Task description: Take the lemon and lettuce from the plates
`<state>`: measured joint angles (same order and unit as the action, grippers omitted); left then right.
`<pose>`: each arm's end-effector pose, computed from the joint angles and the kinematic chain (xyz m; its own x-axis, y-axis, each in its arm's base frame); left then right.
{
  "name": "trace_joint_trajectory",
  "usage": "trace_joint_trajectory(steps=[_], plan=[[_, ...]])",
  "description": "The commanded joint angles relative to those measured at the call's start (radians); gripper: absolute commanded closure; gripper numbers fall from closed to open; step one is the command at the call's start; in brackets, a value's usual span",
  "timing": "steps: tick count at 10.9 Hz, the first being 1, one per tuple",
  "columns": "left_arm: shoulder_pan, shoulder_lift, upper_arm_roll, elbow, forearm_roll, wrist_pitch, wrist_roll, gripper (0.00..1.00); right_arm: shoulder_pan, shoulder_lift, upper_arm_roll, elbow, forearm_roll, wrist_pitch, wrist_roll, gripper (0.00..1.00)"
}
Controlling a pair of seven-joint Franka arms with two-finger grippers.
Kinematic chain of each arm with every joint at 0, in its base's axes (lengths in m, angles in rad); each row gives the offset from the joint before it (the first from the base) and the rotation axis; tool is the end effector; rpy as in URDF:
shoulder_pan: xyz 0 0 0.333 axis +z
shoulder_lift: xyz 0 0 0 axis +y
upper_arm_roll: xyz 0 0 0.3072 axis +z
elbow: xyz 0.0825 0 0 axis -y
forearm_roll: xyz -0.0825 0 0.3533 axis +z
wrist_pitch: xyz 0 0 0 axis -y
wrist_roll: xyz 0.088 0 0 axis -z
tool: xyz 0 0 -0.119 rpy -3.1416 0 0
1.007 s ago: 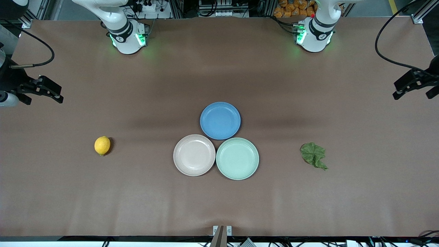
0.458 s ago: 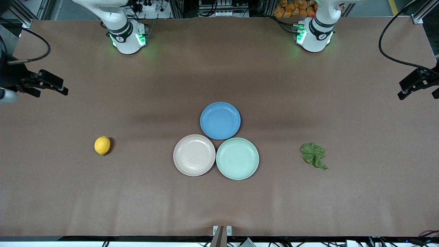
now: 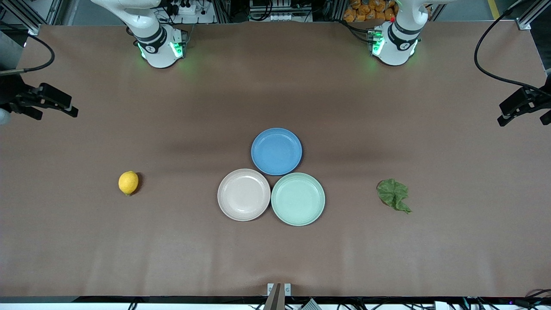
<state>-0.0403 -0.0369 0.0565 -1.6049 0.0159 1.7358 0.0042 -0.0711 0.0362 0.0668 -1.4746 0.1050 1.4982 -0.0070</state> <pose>0.5307 0.0108 0.6239 0.9859 0.0095 0.1669 0.0121 -0.9998 -0.0145 0.5278 0.0101 0.6212 0.9999 0.0102 -0.0114 0.0090 -0.9942 -0.1071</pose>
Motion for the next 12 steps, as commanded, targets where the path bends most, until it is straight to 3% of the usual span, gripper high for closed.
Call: trace_joint_trajectory(steps=[1,12], plan=[[0.007,0.011,0.000,0.014,-0.011,-0.018,0.010,0.00,0.013,0.002,0.007,0.023,-0.074,-0.016,-0.049,0.00],[0.008,0.025,-0.001,0.017,-0.045,-0.024,-0.132,0.00,0.011,0.004,0.001,0.050,-0.082,-0.016,-0.054,0.00]])
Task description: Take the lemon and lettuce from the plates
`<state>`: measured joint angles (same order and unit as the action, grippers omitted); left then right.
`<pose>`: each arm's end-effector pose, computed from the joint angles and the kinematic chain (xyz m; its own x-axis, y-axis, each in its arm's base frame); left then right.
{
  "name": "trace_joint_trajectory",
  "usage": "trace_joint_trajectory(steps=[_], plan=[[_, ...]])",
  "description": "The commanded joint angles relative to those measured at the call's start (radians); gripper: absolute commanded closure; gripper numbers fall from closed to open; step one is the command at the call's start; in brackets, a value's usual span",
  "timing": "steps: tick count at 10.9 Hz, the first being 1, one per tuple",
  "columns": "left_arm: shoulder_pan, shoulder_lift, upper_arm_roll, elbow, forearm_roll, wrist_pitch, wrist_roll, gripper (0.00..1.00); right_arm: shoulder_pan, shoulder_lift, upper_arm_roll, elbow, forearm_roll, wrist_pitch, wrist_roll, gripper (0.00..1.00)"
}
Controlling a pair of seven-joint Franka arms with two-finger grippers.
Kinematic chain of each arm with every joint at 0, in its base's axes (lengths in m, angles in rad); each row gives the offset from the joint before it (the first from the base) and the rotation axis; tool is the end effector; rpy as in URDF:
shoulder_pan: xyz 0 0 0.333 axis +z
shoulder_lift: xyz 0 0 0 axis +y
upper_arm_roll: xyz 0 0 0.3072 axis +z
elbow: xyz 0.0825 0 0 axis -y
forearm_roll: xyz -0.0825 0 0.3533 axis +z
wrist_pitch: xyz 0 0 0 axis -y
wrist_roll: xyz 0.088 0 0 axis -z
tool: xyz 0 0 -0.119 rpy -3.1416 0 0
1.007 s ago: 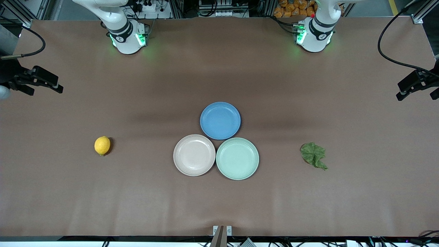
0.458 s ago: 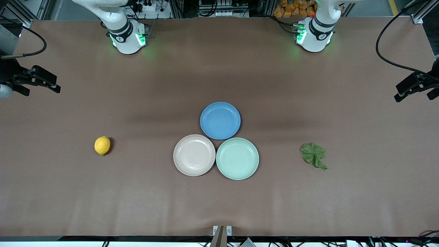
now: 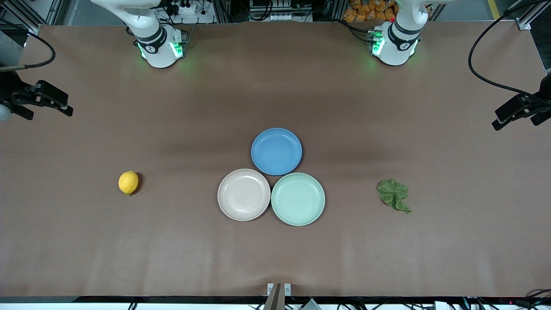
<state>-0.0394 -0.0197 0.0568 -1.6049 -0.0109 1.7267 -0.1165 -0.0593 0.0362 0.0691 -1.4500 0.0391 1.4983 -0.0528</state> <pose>0.5347 0.0085 0.6138 0.9811 0.1351 0.1386 0.1325 -0.9908 0.0283 0.5280 0.0093 0.6313 0.9978 0.0653 0.0144 0.0658 -0.9970 -0.0407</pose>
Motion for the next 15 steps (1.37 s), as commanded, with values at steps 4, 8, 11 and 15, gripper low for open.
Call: trace_joint_trajectory(steps=[4,8,11,15], plan=[[0.006,0.007,-0.005,0.017,-0.017,-0.015,0.003,0.00,0.000,0.002,0.000,0.025,-0.018,-0.018,-0.009,0.00],[-0.003,0.014,-0.006,0.020,-0.023,-0.024,0.135,0.00,-0.002,0.004,-0.002,0.025,-0.016,-0.020,-0.009,0.00],[-0.002,0.012,-0.008,0.023,-0.046,-0.061,0.135,0.00,0.000,0.002,0.000,0.025,-0.016,-0.030,-0.007,0.00],[-0.008,0.014,-0.008,0.023,-0.040,-0.067,0.143,0.00,0.000,0.002,0.000,0.023,-0.016,-0.030,-0.007,0.00]])
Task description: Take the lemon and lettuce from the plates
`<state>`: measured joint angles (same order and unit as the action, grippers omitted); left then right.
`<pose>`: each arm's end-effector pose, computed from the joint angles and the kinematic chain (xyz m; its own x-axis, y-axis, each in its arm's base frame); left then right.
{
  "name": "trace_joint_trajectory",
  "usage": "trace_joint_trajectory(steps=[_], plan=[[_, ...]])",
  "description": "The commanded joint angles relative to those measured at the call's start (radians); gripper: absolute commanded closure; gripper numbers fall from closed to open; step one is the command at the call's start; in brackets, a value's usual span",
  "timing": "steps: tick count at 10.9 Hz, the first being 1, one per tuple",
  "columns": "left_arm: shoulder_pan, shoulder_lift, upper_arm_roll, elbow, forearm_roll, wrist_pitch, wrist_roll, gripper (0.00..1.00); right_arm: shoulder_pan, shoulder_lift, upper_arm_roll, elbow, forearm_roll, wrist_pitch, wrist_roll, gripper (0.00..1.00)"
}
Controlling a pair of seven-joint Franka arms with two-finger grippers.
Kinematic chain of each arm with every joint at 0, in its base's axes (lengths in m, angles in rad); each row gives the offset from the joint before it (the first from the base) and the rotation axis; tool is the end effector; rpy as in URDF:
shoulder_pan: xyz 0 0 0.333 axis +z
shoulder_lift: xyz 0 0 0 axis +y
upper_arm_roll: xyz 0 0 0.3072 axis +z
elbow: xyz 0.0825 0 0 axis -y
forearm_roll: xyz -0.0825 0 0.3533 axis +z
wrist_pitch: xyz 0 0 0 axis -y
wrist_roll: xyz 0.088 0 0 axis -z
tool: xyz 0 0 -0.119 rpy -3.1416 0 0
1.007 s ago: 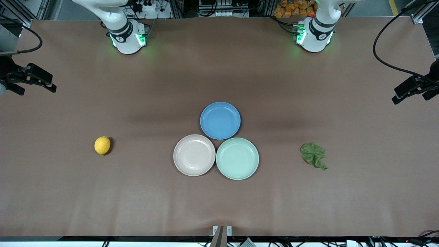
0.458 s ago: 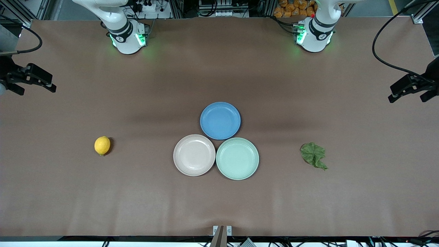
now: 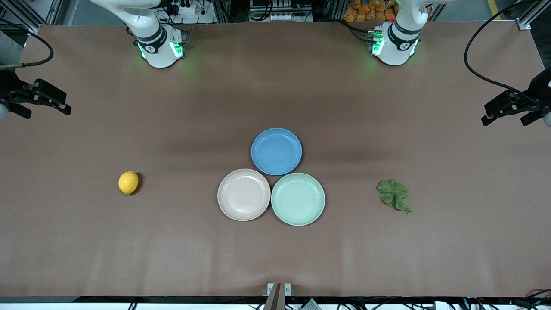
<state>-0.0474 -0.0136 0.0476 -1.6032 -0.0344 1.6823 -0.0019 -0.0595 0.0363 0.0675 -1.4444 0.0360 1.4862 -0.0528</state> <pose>0.5317 -0.0034 0.6069 0.9957 0.0060 0.0924 0.0027 -0.9994 0.0352 0.5266 0.0080 0.6326 0.9979 0.0637 0.0077 0.0639 -0.9972 -0.0379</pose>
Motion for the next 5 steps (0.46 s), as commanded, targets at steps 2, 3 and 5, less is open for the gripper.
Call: trace_joint_trajectory(steps=[2,3,5], plan=[[-0.002,0.009,0.000,0.022,-0.012,-0.033,0.028,0.00,0.000,0.002,0.003,0.019,-0.011,-0.018,-0.007,0.00],[-0.003,0.009,0.000,0.022,-0.007,-0.033,0.046,0.00,-0.002,0.002,0.002,0.018,-0.008,-0.020,-0.006,0.00],[0.000,0.011,0.002,0.022,-0.010,-0.033,0.082,0.00,0.000,0.002,0.001,0.016,-0.004,-0.020,-0.007,0.00]])
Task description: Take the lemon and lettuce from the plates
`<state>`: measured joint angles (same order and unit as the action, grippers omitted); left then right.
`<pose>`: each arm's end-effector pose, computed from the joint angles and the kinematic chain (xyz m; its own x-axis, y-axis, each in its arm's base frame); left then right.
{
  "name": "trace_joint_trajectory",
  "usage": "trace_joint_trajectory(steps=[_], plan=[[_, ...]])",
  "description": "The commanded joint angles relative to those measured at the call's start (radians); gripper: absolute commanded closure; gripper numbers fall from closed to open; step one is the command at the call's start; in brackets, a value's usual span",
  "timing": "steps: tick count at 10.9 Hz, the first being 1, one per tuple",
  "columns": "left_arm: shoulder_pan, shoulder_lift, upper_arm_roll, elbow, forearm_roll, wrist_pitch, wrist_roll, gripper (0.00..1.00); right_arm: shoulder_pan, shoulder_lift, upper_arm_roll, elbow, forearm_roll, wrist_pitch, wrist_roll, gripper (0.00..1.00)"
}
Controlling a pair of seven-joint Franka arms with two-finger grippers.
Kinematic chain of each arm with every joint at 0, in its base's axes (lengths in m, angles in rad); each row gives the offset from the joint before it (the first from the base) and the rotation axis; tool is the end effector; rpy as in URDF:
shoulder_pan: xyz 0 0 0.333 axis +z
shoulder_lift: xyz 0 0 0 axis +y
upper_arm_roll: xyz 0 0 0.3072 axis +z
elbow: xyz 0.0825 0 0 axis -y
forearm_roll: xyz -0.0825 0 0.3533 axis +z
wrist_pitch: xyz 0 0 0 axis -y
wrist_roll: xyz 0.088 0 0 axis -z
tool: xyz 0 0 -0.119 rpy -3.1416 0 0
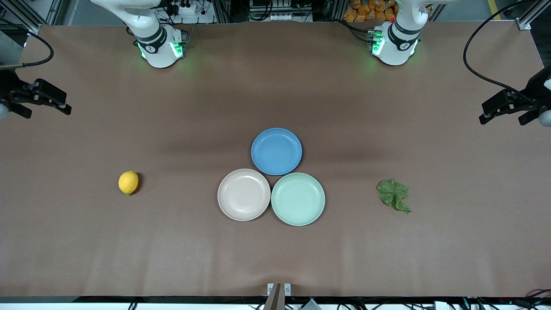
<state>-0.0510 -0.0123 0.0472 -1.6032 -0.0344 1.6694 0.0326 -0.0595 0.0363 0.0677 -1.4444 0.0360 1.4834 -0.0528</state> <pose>0.5307 -0.0056 0.6049 0.9963 -0.0329 0.0794 -0.0356 -0.9988 0.0324 0.5263 0.0081 0.6323 0.9979 0.0640 0.0049 0.0641 -0.9972 -0.0381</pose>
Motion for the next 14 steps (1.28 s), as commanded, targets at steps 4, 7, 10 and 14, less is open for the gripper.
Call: trace_joint_trajectory(steps=[4,7,10,14], plan=[[0.007,0.018,0.003,0.023,0.005,-0.020,0.018,0.00,-0.003,0.002,0.000,0.013,-0.004,-0.025,-0.006,0.00],[0.002,0.021,0.002,0.022,0.019,-0.022,-0.037,0.00,0.000,0.002,0.000,0.013,-0.002,-0.028,-0.006,0.00],[0.000,0.023,0.000,0.023,0.036,-0.022,-0.036,0.00,0.000,0.002,0.001,0.013,-0.001,-0.028,-0.006,0.00],[0.000,0.021,0.000,0.023,0.041,-0.022,-0.031,0.00,0.001,0.002,0.001,0.013,-0.001,-0.029,-0.007,0.00]])
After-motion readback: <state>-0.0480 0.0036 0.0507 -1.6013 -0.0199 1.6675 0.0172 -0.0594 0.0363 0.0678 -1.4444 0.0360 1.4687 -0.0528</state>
